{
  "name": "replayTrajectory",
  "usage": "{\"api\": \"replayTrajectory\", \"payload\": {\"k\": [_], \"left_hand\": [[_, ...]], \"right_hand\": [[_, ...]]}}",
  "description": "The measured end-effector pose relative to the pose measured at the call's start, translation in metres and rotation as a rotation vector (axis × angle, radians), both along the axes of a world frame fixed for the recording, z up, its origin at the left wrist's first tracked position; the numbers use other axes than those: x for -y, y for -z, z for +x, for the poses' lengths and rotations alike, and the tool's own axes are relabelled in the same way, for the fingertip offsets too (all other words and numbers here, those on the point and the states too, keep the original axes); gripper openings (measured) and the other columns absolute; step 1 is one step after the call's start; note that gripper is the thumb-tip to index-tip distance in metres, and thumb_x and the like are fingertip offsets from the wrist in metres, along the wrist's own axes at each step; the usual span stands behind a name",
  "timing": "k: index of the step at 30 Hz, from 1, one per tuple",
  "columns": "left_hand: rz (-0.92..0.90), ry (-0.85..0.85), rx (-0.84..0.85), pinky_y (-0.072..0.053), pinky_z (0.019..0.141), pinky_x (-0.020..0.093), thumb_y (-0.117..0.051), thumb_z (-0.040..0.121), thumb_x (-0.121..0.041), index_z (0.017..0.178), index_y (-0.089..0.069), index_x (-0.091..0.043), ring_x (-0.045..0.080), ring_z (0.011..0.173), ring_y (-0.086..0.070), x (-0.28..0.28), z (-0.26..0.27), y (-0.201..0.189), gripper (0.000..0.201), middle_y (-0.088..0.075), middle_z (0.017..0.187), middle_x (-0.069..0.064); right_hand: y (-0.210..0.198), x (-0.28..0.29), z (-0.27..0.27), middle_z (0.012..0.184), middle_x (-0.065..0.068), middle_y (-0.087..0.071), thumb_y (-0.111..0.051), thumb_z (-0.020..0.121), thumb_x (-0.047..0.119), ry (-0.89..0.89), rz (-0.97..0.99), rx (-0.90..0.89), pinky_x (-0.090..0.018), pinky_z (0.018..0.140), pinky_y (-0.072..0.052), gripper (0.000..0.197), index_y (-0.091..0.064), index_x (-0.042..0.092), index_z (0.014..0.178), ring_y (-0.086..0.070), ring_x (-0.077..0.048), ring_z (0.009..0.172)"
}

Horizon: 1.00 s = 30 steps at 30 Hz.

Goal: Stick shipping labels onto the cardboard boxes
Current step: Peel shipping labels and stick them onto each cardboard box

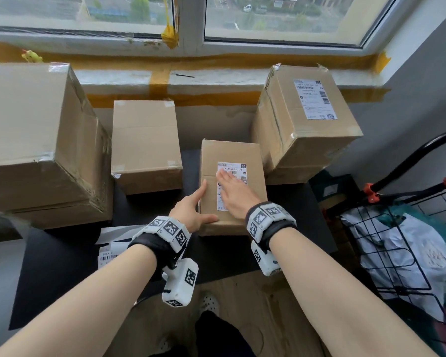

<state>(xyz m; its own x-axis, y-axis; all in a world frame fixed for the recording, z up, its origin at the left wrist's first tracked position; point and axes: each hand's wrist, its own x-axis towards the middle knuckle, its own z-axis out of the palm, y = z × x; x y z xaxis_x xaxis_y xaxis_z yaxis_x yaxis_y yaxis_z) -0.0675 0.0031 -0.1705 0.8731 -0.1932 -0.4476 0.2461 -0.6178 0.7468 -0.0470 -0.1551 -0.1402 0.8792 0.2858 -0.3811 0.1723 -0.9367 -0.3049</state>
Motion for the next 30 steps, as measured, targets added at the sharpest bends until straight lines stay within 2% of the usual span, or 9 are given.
{"api": "replayTrajectory", "payload": {"k": [5,9,15,17,19,21,23,27,30], "left_hand": [[0.007,0.019,0.012,-0.043,0.105,0.037,-0.081,0.068,-0.032,0.145,-0.016,-0.044,0.019,0.127,-0.049,0.000,0.000,-0.005,0.101,-0.052,0.139,0.000],[0.005,0.012,0.008,-0.049,0.094,0.031,-0.080,0.070,-0.029,0.146,-0.016,-0.041,0.018,0.116,-0.057,-0.001,-0.003,-0.009,0.100,-0.055,0.134,-0.002],[-0.088,-0.066,-0.047,-0.046,0.100,0.044,-0.079,0.072,-0.014,0.148,-0.011,-0.038,0.018,0.127,-0.049,0.004,-0.007,-0.016,0.105,-0.042,0.146,-0.006],[-0.171,-0.142,-0.132,-0.054,0.086,0.040,-0.077,0.073,-0.006,0.148,-0.005,-0.038,0.020,0.129,-0.047,0.005,-0.008,-0.020,0.109,-0.039,0.148,-0.003],[-0.218,-0.182,-0.185,-0.053,0.059,0.026,-0.072,0.077,-0.002,0.150,-0.010,-0.033,0.022,0.128,-0.048,0.007,-0.009,-0.026,0.100,-0.038,0.149,0.000],[-0.225,-0.177,-0.186,-0.047,0.052,0.021,-0.067,0.082,-0.003,0.147,-0.024,-0.027,0.022,0.122,-0.053,0.008,-0.009,-0.026,0.081,-0.044,0.144,0.002],[-0.257,-0.211,-0.200,-0.048,0.056,0.025,-0.061,0.088,-0.009,0.145,-0.031,-0.027,0.021,0.107,-0.058,0.007,-0.008,-0.022,0.067,-0.051,0.139,0.002],[-0.307,-0.266,-0.242,-0.050,0.059,0.029,-0.052,0.094,-0.012,0.143,-0.034,-0.028,0.018,0.082,-0.062,0.009,-0.010,-0.020,0.055,-0.057,0.132,0.003],[-0.335,-0.284,-0.233,-0.054,0.048,0.023,-0.049,0.096,-0.011,0.140,-0.040,-0.027,0.013,0.063,-0.066,0.008,-0.014,-0.023,0.048,-0.062,0.119,0.004]], "right_hand": [[0.003,-0.001,-0.050,0.160,-0.001,-0.003,-0.025,0.102,0.021,-0.058,0.077,0.008,-0.028,0.120,-0.001,0.052,-0.008,0.013,0.151,-0.002,-0.013,0.148],[0.003,0.016,-0.074,0.160,0.002,-0.006,-0.025,0.103,0.025,-0.056,0.085,0.010,-0.025,0.119,-0.001,0.051,-0.011,0.015,0.151,-0.003,-0.011,0.147],[0.007,0.049,-0.089,0.160,0.001,-0.007,-0.023,0.103,0.032,0.113,0.007,0.081,-0.023,0.117,0.001,0.052,-0.010,0.014,0.151,-0.004,-0.010,0.147],[0.007,0.050,-0.086,0.160,0.000,-0.004,-0.028,0.102,0.033,0.256,0.085,0.084,-0.026,0.118,-0.001,0.056,-0.008,0.013,0.151,-0.004,-0.013,0.147],[0.006,0.052,-0.082,0.160,0.001,-0.003,-0.037,0.100,0.032,0.464,0.230,0.071,-0.031,0.119,-0.009,0.061,-0.008,0.014,0.151,-0.008,-0.016,0.147],[0.006,0.057,-0.077,0.160,0.002,-0.010,-0.045,0.098,0.028,0.670,0.415,0.013,-0.034,0.117,-0.020,0.063,-0.012,0.016,0.151,-0.020,-0.020,0.145],[0.009,0.061,-0.073,0.153,-0.001,-0.031,-0.051,0.095,0.022,0.777,0.569,-0.039,-0.037,0.115,-0.029,0.063,-0.020,0.017,0.150,-0.033,-0.022,0.139],[0.013,0.065,-0.069,0.143,-0.005,-0.047,-0.054,0.092,0.007,0.858,0.763,-0.074,-0.038,0.112,-0.036,0.059,-0.031,0.013,0.146,-0.045,-0.018,0.130],[0.006,0.069,-0.072,0.138,-0.005,-0.050,-0.053,0.090,-0.002,0.870,0.856,-0.079,-0.034,0.110,-0.038,0.057,-0.036,0.009,0.144,-0.046,-0.016,0.129]]}}
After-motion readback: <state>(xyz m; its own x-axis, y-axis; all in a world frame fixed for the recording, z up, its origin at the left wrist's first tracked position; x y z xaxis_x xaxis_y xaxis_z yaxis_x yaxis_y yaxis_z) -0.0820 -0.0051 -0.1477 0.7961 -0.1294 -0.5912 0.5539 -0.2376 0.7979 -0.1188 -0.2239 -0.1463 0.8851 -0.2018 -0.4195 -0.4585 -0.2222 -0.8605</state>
